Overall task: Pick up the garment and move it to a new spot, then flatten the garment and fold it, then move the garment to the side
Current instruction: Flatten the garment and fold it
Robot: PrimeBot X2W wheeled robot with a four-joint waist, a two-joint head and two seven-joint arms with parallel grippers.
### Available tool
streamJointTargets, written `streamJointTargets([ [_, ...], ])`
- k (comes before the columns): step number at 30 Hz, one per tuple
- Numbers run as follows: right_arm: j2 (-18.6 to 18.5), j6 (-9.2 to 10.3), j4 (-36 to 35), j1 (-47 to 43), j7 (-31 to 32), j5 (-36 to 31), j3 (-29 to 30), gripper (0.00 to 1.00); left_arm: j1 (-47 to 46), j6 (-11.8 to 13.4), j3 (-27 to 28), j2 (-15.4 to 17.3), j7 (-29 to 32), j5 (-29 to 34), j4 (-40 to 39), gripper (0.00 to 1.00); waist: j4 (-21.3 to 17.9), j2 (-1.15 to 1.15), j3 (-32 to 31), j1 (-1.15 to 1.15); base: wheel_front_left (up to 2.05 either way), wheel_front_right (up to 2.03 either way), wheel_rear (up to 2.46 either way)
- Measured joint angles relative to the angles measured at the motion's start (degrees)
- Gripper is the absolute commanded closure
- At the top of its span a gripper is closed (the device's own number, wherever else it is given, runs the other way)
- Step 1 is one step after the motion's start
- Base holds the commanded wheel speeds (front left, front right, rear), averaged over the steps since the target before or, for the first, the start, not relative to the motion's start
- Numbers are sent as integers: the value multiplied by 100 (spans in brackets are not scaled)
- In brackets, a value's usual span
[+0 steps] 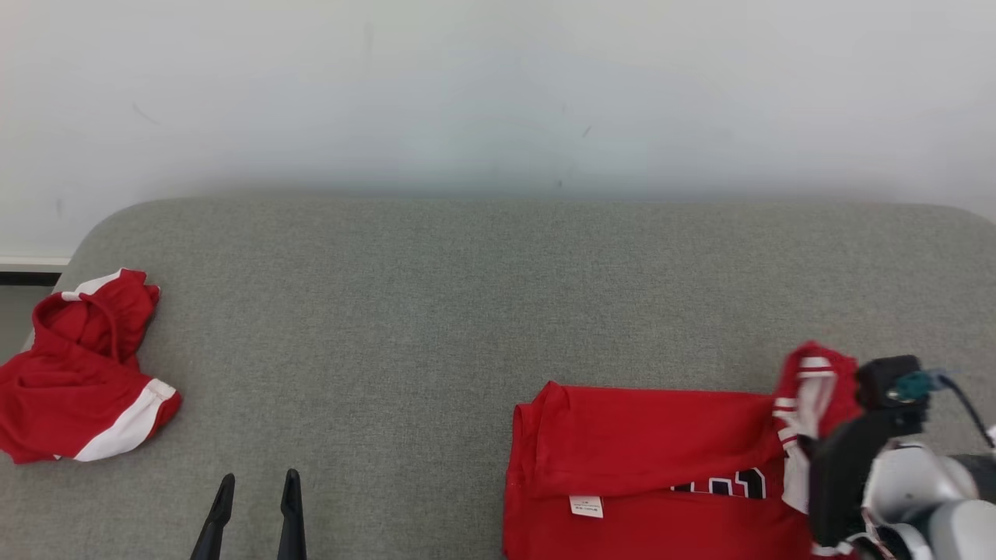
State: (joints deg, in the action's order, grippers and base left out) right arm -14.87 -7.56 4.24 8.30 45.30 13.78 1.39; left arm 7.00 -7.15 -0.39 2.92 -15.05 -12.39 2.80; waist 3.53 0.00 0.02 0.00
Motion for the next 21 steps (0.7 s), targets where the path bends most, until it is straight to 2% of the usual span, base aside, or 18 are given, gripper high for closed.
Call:
streamJointTargets([
  [4,186,0,36,360,56,209,-687,100,0,9,-30,0,0,-25,0,0,30,0,-4,0,0,0,0],
  [14,818,0,1007,1036,-255,381,-1449,100,-137,10,-171,-1,0,-67,11,0,216,0,126,0,0,0,0],
  [21,1032,0,1714,1430,-555,489,-1904,100,-194,34,-235,-1,0,-116,38,0,397,0,239,0,0,0,0],
])
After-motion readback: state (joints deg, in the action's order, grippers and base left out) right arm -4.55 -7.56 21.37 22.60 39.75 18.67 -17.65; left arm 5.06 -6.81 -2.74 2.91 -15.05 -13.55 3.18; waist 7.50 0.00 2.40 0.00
